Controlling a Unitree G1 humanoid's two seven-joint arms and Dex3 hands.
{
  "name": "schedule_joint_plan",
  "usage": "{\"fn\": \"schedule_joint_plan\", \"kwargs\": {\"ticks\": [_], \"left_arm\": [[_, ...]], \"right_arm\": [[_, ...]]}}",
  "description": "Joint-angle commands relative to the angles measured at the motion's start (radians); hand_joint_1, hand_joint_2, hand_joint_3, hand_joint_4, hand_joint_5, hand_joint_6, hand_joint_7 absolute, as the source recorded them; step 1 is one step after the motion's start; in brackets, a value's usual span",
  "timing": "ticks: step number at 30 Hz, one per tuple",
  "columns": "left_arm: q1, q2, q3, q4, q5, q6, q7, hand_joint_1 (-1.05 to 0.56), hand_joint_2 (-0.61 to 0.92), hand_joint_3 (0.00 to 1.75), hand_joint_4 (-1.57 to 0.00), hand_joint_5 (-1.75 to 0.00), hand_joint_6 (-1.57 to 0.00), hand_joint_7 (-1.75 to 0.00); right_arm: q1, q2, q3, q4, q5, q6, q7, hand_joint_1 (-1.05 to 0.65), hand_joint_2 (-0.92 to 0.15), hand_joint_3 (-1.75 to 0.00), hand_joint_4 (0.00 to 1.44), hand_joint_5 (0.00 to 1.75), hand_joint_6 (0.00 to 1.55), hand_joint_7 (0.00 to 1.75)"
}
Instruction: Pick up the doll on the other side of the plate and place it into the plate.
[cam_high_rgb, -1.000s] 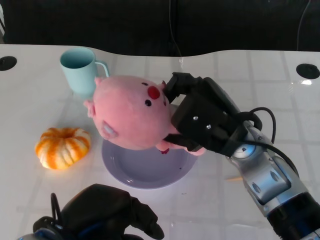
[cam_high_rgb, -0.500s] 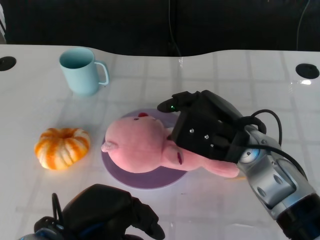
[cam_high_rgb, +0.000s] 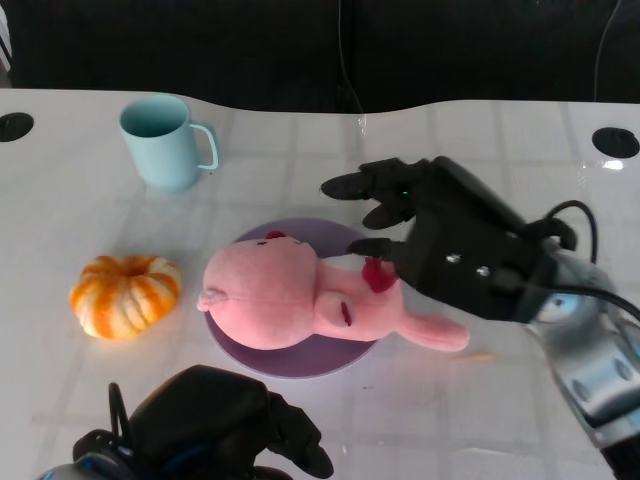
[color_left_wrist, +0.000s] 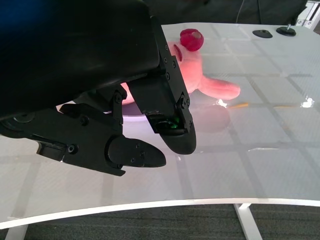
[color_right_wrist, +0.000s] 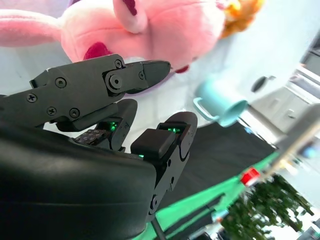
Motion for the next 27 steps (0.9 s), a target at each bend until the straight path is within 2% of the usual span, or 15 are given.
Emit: {"fn": "schedule_joint_plan", "kwargs": {"ticks": [1, 5, 10, 17, 23, 27], "left_arm": [[-0.003, 0.003, -0.001, 0.004, 0.008, 0.003, -0.001, -0.24, 0.92, 0.22, -0.81, -1.17, -1.12, -0.01], [-0.006, 0.005, -0.004, -0.004, 0.010, 0.013, -0.016, -0.25, 0.92, 0.24, -0.80, -1.17, -1.12, -0.01], [0.001, 0.008, -0.001, -0.008, 0.011, 0.004, -0.006, -0.24, 0.92, 0.23, -0.81, -1.16, -1.12, -0.01], [0.003, 0.016, 0.002, -0.017, 0.018, 0.000, -0.008, -0.24, 0.92, 0.22, -0.81, -1.18, -1.12, -0.01], [0.017, 0.028, 0.018, -0.025, 0.005, -0.006, -0.012, -0.23, 0.92, 0.20, -0.80, -1.21, -1.12, -0.01], [0.020, 0.037, 0.031, -0.019, 0.001, -0.020, -0.007, -0.23, 0.92, 0.18, -0.80, -1.20, -1.12, -0.01]], "right_arm": [[0.049, -0.052, -0.051, -0.106, 0.038, 0.006, 0.039, -0.47, -0.92, -0.21, 0.48, 0.67, 0.65, 0.02], [0.140, -0.102, -0.096, -0.230, 0.074, 0.013, 0.084, -0.43, -0.92, -0.19, 0.46, 0.74, 0.68, 0.03], [0.277, -0.140, -0.156, -0.332, 0.122, -0.038, 0.082, -0.37, -0.92, -0.15, 0.48, 0.77, 0.71, 0.04], [0.426, -0.187, -0.256, -0.395, 0.159, -0.120, 0.067, -0.20, -0.92, -0.12, 0.63, 0.87, 0.86, 0.12], [0.580, -0.230, -0.311, -0.491, 0.180, -0.110, 0.093, -0.06, -0.92, -0.14, 0.70, 1.00, 0.98, 0.20], [0.641, -0.256, -0.327, -0.540, 0.196, -0.106, 0.123, -0.02, -0.92, -0.15, 0.79, 1.07, 1.06, 0.26]]}}
